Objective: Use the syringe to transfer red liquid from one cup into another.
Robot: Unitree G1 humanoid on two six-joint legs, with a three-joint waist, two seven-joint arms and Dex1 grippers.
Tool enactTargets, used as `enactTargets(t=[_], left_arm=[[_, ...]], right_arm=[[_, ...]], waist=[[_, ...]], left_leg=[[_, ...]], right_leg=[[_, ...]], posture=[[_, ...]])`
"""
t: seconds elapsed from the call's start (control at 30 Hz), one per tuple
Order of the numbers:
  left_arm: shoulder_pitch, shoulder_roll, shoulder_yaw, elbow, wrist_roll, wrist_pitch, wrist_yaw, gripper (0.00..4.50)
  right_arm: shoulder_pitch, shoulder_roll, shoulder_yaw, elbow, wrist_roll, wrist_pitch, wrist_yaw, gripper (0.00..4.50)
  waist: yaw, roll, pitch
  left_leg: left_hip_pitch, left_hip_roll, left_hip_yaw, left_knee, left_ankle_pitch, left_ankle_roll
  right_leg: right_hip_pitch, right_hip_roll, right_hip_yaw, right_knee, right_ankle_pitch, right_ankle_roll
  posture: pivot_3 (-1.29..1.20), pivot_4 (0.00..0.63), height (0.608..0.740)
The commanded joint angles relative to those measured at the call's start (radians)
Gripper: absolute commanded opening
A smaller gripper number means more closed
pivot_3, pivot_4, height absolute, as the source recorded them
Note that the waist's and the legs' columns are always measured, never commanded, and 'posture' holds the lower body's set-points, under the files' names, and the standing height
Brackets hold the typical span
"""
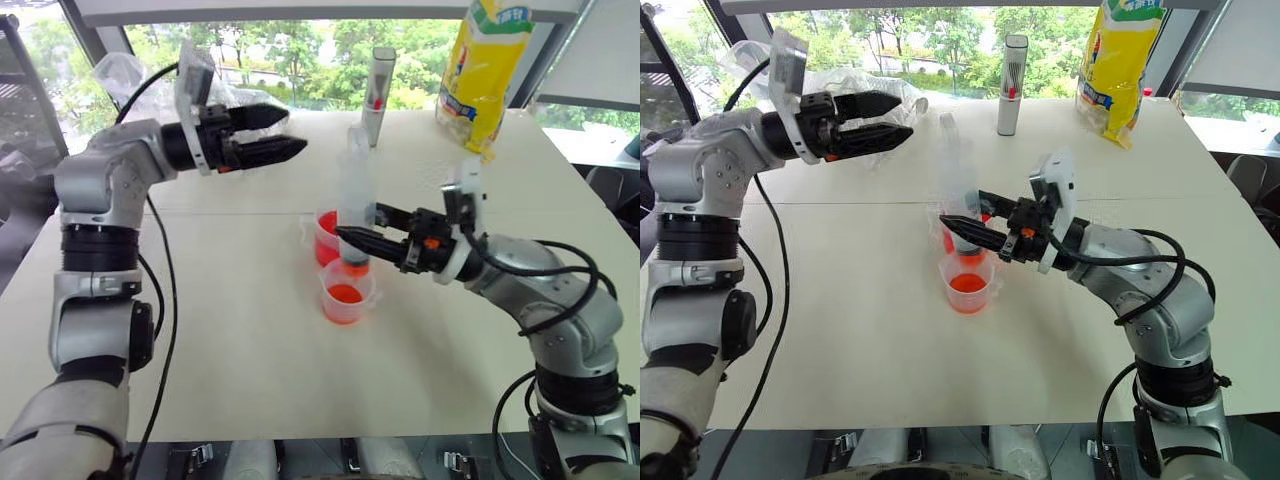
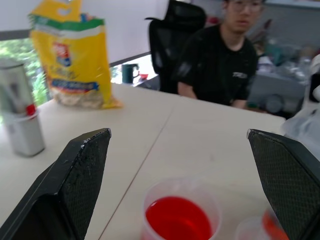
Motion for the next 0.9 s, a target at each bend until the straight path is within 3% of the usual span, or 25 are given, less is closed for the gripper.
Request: enactTargets(t=[0.03, 0.37, 0.9], left_arm=[[-0.046, 0.01, 0.012, -0.054, -0.061, 0.048, -0.023, 4.47], [-0.063, 0.02, -0.016, -0.092, -0.126, 0.117, -0.088, 4.47], [-0.06, -0.055, -0.115, -0.053, -0.048, -0.001, -0.102, 4.47]], right_arm=[[0.004, -0.004, 0.004, -0.006, -0.028, -0.055, 0.014, 1.38], [0.019, -0.002, 0.023, 0.012, -0.065, -0.094, 0.027, 1.38], [0.015, 0.0, 0.033, 0.027, -0.082, -0.112, 0.043, 1.38]], waist=[[0.0, 0.0, 0.0], [0.001, 0.0, 0.0], [0.002, 0.0, 0.0]], left_leg=[[0.0, 0.0, 0.0, 0.0, 0.0, 0.0], [0.001, 0.0, 0.0, 0.0, 0.0, 0.0], [0.001, 0.0, 0.0, 0.0, 0.0, 0.0]], right_leg=[[0.0, 0.0, 0.0, 0.0, 0.0, 0.0], [0.0, 0.001, 0.0, 0.0, 0.0, 0.0], [0.0, 0.001, 0.0, 0.0, 0.0, 0.0]], posture=[[0.0, 0.15, 0.74], [0.0, 0.15, 0.74], [0.0, 0.15, 0.74]])
